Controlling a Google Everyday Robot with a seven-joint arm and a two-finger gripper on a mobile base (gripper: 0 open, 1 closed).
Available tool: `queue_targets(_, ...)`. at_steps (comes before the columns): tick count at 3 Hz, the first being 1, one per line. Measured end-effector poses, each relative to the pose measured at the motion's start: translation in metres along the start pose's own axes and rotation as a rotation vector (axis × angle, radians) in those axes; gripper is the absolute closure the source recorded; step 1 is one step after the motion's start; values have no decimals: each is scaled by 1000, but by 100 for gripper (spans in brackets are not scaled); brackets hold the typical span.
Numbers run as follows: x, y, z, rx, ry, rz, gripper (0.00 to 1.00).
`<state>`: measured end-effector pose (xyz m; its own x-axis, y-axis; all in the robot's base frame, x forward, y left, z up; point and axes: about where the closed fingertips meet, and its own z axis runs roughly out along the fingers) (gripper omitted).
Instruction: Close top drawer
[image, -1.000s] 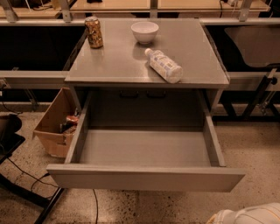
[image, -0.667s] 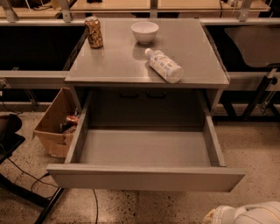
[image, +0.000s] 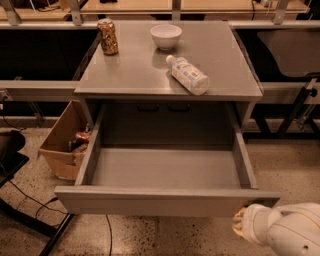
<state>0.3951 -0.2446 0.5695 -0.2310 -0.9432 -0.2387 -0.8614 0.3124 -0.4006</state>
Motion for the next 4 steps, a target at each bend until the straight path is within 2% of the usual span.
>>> queue_targets(1,-1,-3,0,6,-5,-6,100)
queue_targets(3,-36,-55,-1,110,-76,-98,100)
queue_targets(4,-36,-55,-1,110,-76,-98,100)
